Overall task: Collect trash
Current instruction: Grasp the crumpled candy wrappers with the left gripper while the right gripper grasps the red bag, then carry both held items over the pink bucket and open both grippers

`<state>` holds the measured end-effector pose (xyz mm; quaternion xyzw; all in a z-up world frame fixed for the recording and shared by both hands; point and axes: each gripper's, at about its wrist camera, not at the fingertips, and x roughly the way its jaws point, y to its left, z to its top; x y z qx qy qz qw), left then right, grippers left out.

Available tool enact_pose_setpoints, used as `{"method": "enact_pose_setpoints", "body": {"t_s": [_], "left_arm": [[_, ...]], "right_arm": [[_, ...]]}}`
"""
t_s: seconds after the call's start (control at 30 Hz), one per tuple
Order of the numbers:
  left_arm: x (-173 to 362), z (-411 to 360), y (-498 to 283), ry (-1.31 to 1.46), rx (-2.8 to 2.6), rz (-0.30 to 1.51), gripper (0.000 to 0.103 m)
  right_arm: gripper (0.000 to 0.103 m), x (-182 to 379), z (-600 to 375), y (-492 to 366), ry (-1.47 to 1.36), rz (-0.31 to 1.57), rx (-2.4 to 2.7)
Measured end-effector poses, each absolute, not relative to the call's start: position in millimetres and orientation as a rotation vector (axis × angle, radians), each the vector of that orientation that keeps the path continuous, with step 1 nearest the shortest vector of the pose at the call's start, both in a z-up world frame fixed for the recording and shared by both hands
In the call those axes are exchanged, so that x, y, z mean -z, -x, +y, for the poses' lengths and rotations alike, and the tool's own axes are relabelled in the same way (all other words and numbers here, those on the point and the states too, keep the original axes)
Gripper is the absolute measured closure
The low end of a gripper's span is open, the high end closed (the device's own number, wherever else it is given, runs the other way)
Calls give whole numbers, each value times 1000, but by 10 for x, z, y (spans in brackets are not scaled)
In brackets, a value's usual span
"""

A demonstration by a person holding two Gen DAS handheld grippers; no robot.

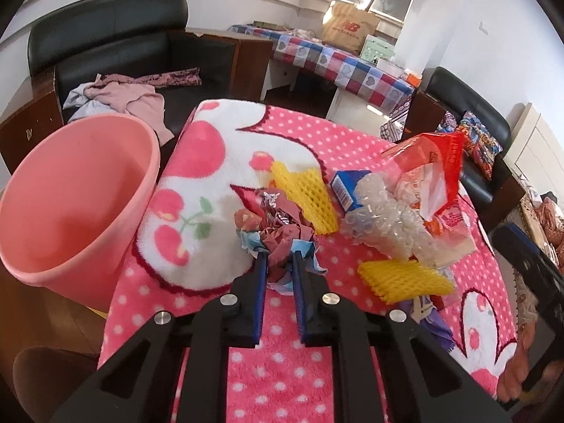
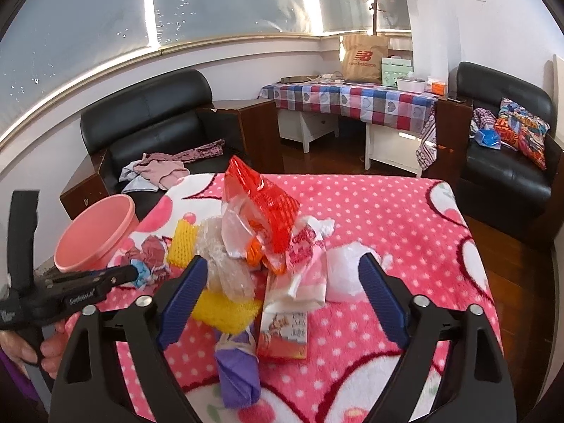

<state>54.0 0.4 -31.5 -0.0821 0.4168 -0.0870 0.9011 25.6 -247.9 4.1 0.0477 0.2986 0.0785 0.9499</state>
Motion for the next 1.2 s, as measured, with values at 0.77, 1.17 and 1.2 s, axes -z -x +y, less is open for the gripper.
{"method": "enact_pose_setpoints", "body": {"t_s": [0.77,1.17,1.2], "left_arm": [[-47,158,-129,170,215,747,91],[-399,326,-36,153,208,611,90],[-432,359,-19,153,198,596,91]], "right_arm": [[87,-257,-2125,-971,-17,648,-226],[95,-812,-2142,-753,-59,514,-249],[95,-865,-2116,-739,-65,504,-258]]}}
